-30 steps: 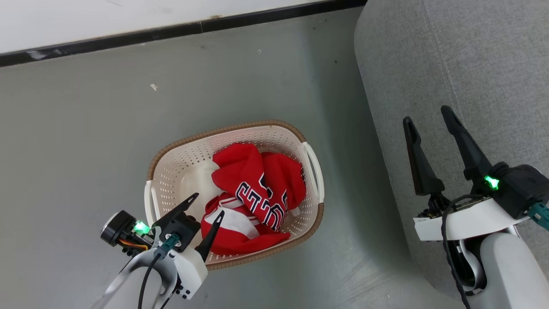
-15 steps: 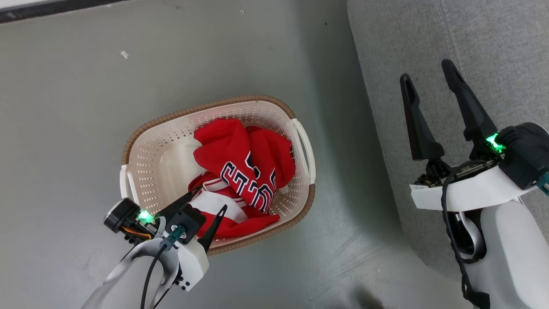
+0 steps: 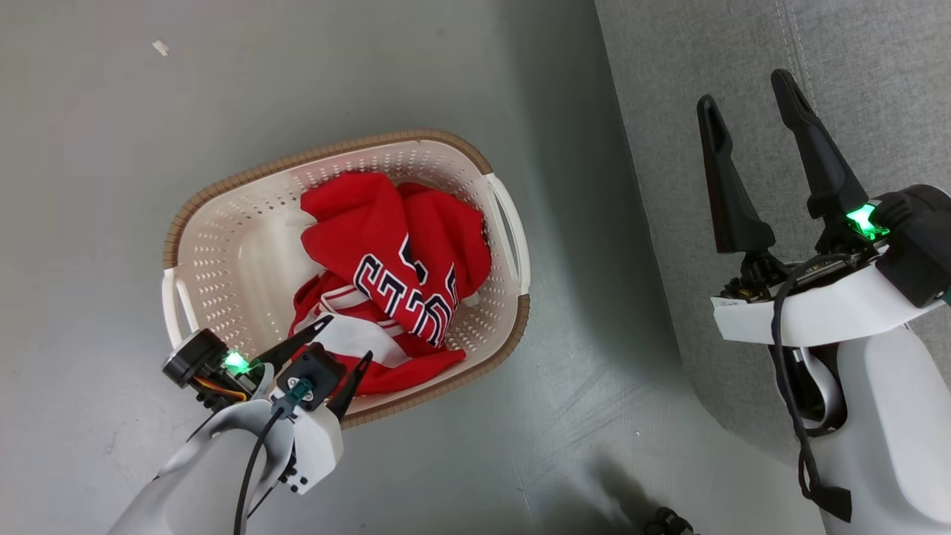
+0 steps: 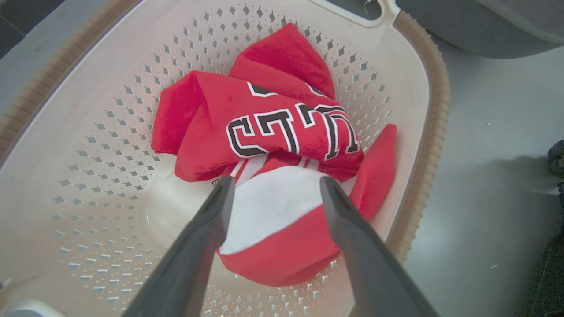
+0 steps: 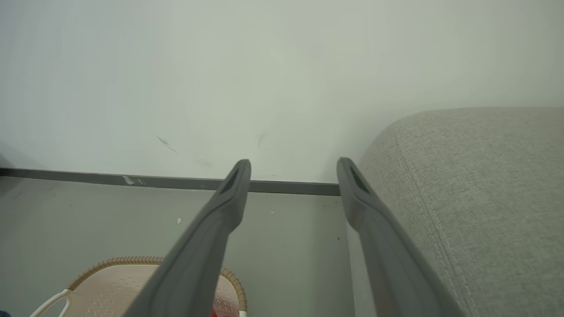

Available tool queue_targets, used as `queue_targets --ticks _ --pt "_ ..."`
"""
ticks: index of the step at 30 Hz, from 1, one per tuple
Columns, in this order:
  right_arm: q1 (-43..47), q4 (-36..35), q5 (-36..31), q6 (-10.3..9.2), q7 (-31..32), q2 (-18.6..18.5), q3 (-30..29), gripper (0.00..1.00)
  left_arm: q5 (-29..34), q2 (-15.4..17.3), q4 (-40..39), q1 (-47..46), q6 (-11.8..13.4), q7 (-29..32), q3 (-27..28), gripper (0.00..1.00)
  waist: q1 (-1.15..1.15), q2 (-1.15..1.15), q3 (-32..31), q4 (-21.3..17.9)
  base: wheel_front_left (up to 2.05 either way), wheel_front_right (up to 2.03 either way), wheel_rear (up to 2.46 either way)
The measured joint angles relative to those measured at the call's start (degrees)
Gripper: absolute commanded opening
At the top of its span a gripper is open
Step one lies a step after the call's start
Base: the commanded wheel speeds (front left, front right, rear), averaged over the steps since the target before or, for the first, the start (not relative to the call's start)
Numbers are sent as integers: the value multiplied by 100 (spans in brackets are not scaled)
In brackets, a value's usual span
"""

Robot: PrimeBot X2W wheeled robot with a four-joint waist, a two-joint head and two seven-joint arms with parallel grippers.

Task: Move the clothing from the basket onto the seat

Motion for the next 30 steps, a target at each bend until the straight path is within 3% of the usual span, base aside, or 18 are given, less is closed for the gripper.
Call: queue_targets --ticks 27,28,30 --pt "-460 35 282 0 0 0 153 100 0 223 538 -474 -52 359 -32 100 0 0 500 -363 0 0 0" --pt "-461 36 287 0 0 0 154 100 0 223 554 -474 -52 383 -40 64 0 0 508 -373 0 0 0" --pt "-462 43 297 0 0 0 155 100 0 223 590 -474 -53 409 -54 12 0 0 522 -393 0 0 0"
